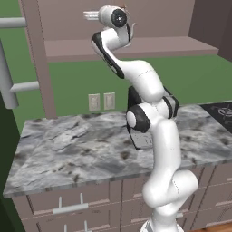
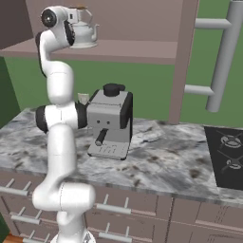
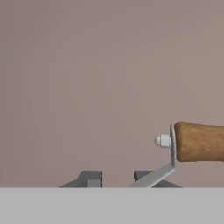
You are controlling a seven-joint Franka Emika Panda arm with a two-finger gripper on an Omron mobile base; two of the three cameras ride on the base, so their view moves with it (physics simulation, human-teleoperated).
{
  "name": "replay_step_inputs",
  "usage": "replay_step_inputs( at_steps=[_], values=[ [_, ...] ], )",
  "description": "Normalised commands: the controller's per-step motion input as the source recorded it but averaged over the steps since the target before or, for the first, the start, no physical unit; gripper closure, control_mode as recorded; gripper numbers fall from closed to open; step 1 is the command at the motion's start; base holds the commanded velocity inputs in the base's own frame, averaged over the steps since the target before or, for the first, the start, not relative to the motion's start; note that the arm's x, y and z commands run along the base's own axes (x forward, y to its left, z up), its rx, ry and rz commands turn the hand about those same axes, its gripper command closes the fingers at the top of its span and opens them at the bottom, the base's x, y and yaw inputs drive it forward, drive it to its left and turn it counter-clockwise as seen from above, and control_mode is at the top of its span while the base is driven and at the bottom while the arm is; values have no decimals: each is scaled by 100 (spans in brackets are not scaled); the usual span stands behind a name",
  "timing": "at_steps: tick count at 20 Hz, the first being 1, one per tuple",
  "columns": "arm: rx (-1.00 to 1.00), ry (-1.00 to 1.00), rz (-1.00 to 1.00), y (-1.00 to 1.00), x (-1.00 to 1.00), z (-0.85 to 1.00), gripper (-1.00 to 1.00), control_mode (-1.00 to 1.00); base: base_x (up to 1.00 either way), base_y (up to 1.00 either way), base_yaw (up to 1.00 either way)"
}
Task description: Open the cabinet, pick the kettle from the cabinet, and place it in the sink.
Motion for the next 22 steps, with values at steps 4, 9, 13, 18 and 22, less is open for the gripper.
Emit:
replay_step_inputs(
  at_steps=[4, 9, 13, 18, 22],
  values=[
    [2, 24, 0, 16, -21, 17, 100, -100, 0, 0, 0],
    [5, 24, -1, 15, -30, 23, 100, -100, 0, 0, 0],
    [6, 17, -2, 12, -44, 19, 100, -100, 0, 0, 0],
    [6, 4, -3, 5, -60, 9, 100, -100, 0, 0, 0],
    [5, -1, -2, 0, -72, -2, 100, -100, 0, 0, 0]
  ],
)
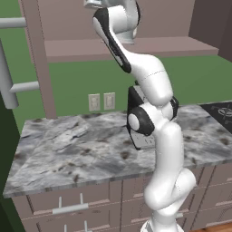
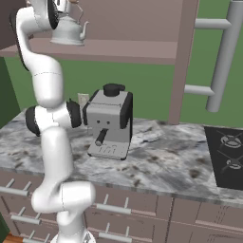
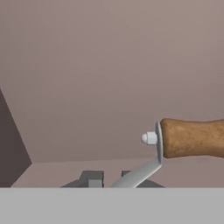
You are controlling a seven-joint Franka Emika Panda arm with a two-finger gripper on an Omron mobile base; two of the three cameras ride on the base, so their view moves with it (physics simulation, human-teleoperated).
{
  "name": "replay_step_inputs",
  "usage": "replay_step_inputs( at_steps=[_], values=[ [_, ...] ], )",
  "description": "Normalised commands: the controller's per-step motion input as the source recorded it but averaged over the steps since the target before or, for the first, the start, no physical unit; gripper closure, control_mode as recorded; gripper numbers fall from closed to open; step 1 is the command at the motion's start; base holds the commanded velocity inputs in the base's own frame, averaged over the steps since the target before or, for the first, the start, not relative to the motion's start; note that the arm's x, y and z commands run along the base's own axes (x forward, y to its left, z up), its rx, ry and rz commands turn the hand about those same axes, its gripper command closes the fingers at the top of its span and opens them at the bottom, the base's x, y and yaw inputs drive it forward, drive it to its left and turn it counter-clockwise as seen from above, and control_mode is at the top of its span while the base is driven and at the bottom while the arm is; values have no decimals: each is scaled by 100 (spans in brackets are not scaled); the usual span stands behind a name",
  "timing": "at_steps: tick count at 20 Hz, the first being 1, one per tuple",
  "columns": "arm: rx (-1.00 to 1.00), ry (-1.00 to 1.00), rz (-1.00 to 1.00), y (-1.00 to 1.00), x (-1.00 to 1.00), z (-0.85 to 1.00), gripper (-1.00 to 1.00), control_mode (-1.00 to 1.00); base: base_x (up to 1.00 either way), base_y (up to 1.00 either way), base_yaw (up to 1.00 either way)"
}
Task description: Open the cabinet, pick the kettle from the cabinet, and place it in the sink.
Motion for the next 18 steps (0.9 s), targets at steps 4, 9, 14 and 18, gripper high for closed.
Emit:
replay_step_inputs(
  at_steps=[4, 9, 14, 18],
  values=[
    [2, -9, -1, 0, -75, -9, 100, -100, 0, 0, 0],
    [0, -11, 0, 0, -75, -20, 100, -100, 0, 0, 0],
    [0, -8, 0, -3, -75, -22, 100, -100, 0, 0, 0],
    [2, -3, 0, -13, -75, -19, 100, -100, 0, 0, 0]
  ],
)
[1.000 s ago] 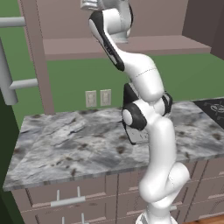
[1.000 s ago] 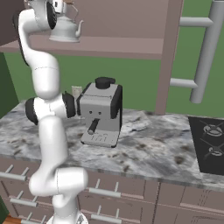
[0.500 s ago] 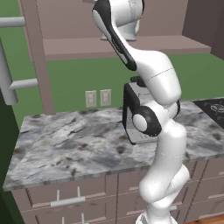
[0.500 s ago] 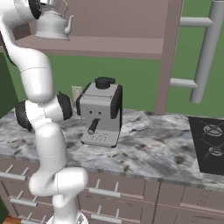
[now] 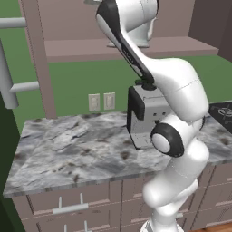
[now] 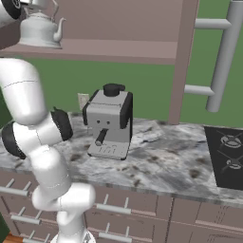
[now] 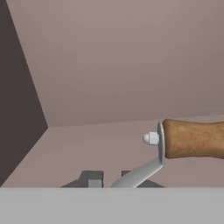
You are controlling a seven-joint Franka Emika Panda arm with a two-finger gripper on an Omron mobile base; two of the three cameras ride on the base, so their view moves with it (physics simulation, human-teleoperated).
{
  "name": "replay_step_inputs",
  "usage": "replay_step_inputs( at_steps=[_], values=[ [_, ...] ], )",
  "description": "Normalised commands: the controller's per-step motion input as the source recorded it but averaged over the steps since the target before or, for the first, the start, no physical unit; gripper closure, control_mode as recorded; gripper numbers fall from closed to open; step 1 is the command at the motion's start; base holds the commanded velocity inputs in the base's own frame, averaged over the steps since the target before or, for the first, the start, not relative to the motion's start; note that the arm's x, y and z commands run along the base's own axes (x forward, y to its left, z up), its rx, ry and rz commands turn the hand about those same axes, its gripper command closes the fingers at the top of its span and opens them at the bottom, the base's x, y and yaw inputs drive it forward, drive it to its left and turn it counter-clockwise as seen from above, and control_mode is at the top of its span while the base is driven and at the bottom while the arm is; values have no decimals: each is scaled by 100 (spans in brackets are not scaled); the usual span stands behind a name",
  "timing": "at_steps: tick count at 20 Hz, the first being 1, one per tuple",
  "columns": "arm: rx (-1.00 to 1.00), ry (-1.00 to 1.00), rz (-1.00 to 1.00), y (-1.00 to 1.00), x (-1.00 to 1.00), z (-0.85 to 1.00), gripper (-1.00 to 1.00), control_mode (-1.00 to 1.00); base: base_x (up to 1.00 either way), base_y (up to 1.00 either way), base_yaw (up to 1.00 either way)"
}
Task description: Open the cabinet, pick the kettle from the cabinet, and place it in the sink.
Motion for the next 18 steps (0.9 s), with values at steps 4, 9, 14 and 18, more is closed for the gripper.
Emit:
replay_step_inputs(
  at_steps=[4, 9, 14, 18],
  values=[
    [3, -5, 0, -19, -75, -23, 100, -100, 0, 0, 0],
    [5, -4, 0, -28, -74, -28, 100, -100, 0, 0, 0],
    [5, -3, 0, -29, -69, -36, 100, -100, 0, 0, 0],
    [5, -2, 0, -35, -58, -41, 100, -100, 0, 0, 0]
  ],
)
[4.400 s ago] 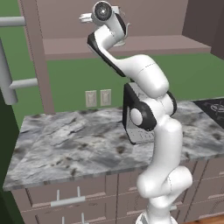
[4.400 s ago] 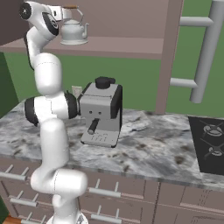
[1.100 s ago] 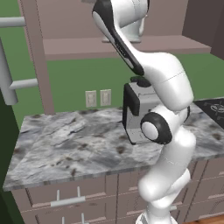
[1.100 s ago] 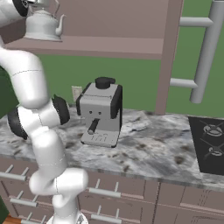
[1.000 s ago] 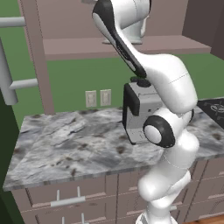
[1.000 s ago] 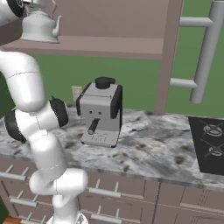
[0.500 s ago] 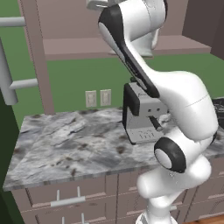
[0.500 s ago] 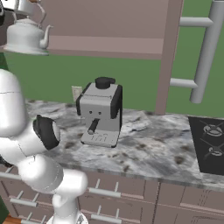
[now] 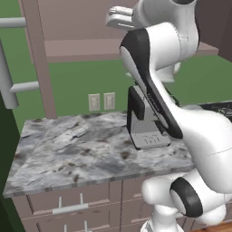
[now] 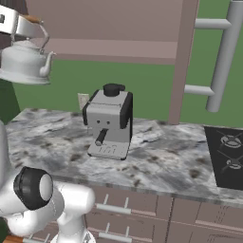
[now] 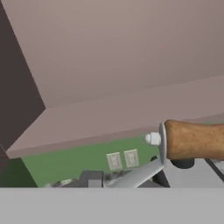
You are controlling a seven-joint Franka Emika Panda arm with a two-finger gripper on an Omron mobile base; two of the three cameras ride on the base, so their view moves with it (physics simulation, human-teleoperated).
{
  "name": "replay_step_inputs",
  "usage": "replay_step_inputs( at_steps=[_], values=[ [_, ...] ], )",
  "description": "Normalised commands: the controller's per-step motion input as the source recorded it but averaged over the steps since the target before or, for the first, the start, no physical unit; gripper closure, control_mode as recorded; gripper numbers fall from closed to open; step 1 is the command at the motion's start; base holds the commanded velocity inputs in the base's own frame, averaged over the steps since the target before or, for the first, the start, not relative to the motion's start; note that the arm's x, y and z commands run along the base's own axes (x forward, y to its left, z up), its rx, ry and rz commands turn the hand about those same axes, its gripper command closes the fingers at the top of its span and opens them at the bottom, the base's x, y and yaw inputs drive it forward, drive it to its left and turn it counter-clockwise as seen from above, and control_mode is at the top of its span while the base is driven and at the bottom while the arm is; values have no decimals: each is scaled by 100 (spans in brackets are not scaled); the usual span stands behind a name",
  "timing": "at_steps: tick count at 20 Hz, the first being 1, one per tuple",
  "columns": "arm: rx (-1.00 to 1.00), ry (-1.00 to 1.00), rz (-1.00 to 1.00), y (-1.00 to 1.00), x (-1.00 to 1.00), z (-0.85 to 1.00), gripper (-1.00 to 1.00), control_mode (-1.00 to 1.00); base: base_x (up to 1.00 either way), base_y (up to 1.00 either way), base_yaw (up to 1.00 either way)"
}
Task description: Open the cabinet, pick the kettle from the cabinet, and place it in the sink.
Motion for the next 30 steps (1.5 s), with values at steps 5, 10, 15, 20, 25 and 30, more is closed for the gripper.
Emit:
replay_step_inputs(
  at_steps=[5, 10, 15, 20, 25, 30],
  values=[
    [4, -8, 0, -35, -33, -46, 100, -100, 0, 0, 0],
    [1, -5, 0, -27, -15, -45, 100, -100, 0, 0, 0],
    [0, -1, -2, -14, 1, -45, 100, -100, 0, 0, 0],
    [0, 0, -6, -5, 8, -40, 100, -100, 0, 0, 0],
    [0, -2, -12, -3, 11, -44, 100, -100, 0, 0, 0],
    [0, -3, -15, -7, 5, -45, 100, -100, 0, 0, 0]
  ],
)
